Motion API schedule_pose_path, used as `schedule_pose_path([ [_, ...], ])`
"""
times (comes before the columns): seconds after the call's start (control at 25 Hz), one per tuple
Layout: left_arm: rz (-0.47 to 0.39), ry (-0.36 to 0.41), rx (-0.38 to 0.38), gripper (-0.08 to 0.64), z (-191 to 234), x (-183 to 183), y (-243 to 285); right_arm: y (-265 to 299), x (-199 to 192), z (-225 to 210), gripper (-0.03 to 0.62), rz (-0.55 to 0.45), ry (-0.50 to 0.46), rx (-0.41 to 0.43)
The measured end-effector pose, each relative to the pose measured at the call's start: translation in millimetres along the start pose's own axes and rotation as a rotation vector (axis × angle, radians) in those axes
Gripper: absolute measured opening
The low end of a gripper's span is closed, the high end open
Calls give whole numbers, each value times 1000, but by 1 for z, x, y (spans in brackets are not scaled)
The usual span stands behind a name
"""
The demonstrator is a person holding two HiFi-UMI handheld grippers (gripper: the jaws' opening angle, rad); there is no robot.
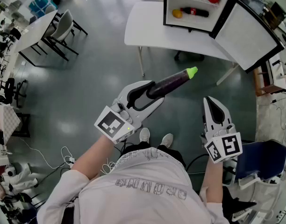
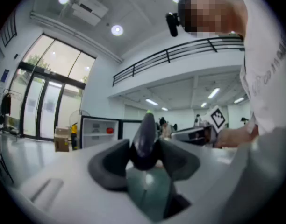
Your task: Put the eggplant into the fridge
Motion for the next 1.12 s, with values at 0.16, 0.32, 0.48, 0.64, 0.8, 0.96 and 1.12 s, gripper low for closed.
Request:
schedule_pose_path([
  [0.16, 5, -3, 3, 204, -4, 0, 1, -2, 1, -2, 3, 0, 4, 5],
  [0.32, 19, -5, 9, 204, -6, -3, 2, -3, 3, -4, 3, -22, 12, 6],
  [0.48, 7, -3, 7, 204, -10, -4, 8, -6, 0, -8, 3, -27, 18, 2],
  [0.64, 24, -10, 13, 204, -17, -11, 15, -14, -6, -18, 3, -28, 30, -11],
  [0.8, 21, 1, 21, 204, -24, -11, 26, -23, -8, -31, 3, -39, 32, -4],
  [0.96, 23, 13, 26, 204, -35, -11, 38, -32, -7, -44, 3, -61, 28, 2],
  [1.12, 20, 25, 38, 204, -44, -10, 49, -40, -6, -54, 3, -81, 29, 12],
])
Point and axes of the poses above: the fingertips, and each gripper's own axes: y forward along the fingers, z to its left, x out of its top, the point moved 4 cm from there along -y, backward along the fingers, and after that the axes turned 6 degrees about x, right-handed, at the moved point
